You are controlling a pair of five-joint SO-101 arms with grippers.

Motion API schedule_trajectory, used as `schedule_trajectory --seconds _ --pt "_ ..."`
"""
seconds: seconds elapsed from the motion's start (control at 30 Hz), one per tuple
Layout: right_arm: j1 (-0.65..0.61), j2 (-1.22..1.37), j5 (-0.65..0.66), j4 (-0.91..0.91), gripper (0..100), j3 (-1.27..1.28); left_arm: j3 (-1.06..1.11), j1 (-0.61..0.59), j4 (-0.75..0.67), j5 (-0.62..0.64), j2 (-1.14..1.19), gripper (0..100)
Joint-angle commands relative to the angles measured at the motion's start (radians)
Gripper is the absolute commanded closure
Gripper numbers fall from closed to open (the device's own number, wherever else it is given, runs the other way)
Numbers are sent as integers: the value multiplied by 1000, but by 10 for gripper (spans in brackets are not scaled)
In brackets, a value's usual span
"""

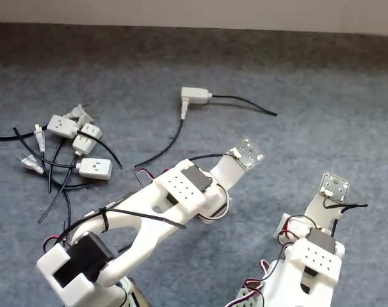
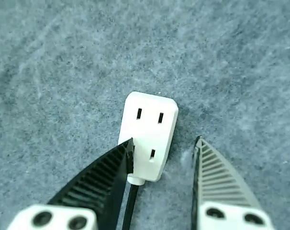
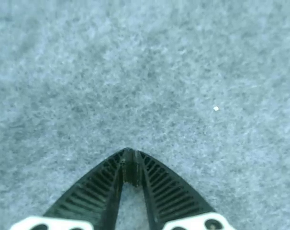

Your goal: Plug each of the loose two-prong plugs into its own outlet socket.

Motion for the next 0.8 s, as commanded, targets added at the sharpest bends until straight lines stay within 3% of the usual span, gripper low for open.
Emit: schedule_trajectory --seconds 0.0,0.2,0.4,0.6,0.77 --pt "13 -4 9 -22 991 -4 -5 15 -12 0 -35 790" --pt "13 -4 11 -22 991 -4 -39 -44 -9 -2 -51 790" --pt "13 -4 11 -22 991 -4 -143 -71 129 -2 -94 789" --pt "13 -4 11 -22 991 -4 -165 -73 146 -8 -71 748" --pt "13 -4 11 -22 991 -4 -168 -79 144 -92 31 744"
